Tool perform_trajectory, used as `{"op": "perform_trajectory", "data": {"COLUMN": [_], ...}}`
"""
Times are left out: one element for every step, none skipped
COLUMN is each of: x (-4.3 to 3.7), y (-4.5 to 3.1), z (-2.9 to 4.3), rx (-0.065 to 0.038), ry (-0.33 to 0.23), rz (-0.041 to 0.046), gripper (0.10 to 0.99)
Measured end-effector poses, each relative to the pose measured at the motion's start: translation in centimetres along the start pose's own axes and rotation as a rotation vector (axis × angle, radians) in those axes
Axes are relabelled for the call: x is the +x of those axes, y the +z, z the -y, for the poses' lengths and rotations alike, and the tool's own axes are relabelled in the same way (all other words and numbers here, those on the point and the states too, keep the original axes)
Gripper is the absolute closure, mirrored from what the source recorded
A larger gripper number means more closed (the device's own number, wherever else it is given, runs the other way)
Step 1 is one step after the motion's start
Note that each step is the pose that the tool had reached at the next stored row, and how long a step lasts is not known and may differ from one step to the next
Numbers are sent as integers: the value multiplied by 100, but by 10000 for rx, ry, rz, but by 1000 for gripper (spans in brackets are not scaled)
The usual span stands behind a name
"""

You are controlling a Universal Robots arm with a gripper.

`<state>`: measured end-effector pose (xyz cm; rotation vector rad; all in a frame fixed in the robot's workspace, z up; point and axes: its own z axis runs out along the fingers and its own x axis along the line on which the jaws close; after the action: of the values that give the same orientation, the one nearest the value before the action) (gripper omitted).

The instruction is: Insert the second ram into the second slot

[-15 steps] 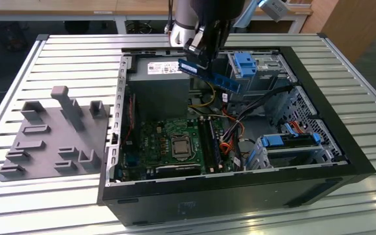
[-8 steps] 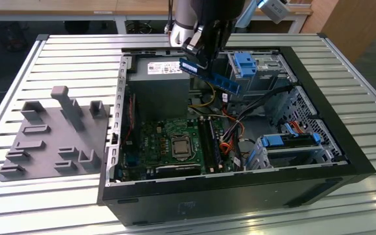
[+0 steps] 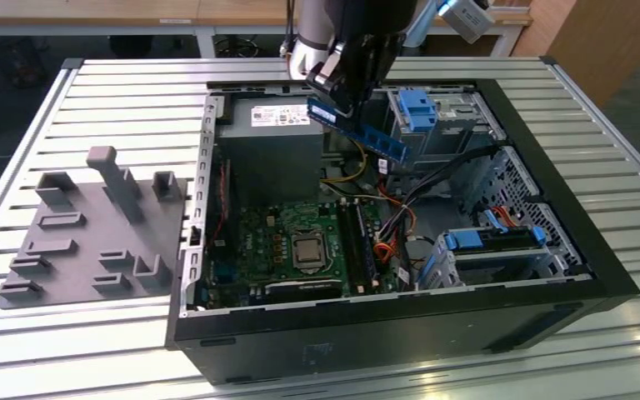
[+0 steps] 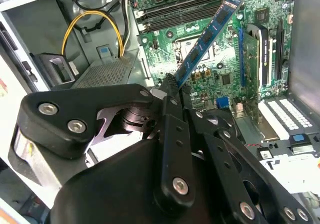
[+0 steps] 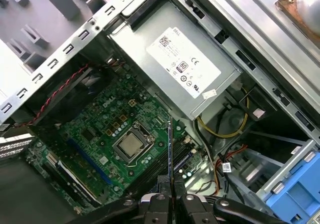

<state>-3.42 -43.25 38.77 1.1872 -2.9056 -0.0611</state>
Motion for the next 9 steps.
{"op": "perform_trajectory", "data": {"x": [0,0,0,0,0,0,0,0,0], "y": [0,0,0,0,0,0,0,0,0], "z": [0,0,0,0,0,0,0,0,0], "rx": [1,2,3,4,4,5,6,7,8], "ry": [65,125,189,251,314,376,438,498,564], "rz": [2,4,6,9,10,14,15,18,20], "gripper": [949,949,949,949,949,949,949,949,949]}}
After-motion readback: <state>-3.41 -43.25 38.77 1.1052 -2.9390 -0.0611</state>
